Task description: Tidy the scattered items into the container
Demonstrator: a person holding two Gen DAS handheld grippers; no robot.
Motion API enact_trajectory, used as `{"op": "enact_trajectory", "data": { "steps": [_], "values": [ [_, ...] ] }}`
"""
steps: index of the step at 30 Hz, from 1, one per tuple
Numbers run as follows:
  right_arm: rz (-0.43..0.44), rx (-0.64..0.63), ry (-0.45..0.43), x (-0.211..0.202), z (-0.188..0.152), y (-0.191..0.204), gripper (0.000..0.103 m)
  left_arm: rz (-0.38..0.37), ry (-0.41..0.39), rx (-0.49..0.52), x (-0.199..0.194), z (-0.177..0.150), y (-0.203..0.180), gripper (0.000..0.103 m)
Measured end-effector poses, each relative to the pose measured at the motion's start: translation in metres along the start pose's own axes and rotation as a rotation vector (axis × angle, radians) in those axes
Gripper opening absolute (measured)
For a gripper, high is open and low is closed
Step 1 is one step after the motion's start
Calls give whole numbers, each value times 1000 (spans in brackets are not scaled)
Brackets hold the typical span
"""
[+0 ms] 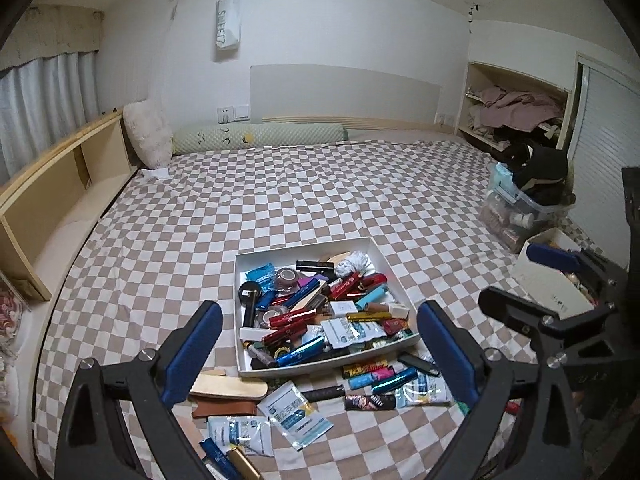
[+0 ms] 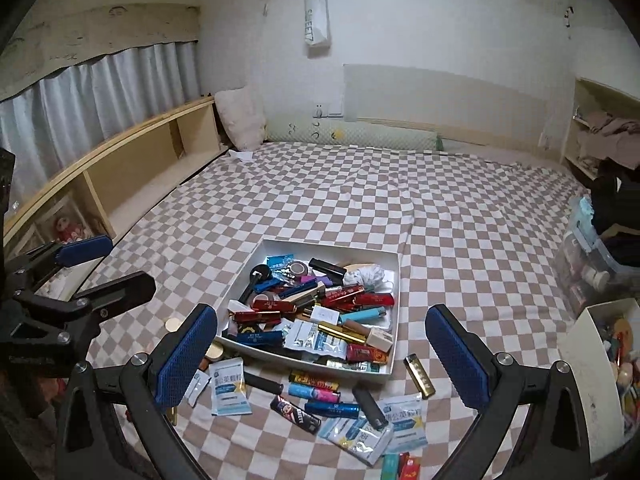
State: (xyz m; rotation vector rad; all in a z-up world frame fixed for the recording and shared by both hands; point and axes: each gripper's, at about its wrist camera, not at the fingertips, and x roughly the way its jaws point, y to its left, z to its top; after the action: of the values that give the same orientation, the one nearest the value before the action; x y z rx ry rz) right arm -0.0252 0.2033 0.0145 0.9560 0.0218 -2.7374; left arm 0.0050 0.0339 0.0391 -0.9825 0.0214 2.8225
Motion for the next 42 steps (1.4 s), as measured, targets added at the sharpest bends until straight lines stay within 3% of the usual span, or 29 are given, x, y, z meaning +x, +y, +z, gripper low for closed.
{"op": "enact_trajectory", "data": {
  "steps": [23, 42],
  "values": [
    [-30, -10, 32, -18, -45, 8, 103, 40, 61, 27, -15, -52, 4, 99],
    [-54, -35, 74, -15, -67, 13, 103, 29, 100, 27, -17, -68, 8, 99]
  ]
}}
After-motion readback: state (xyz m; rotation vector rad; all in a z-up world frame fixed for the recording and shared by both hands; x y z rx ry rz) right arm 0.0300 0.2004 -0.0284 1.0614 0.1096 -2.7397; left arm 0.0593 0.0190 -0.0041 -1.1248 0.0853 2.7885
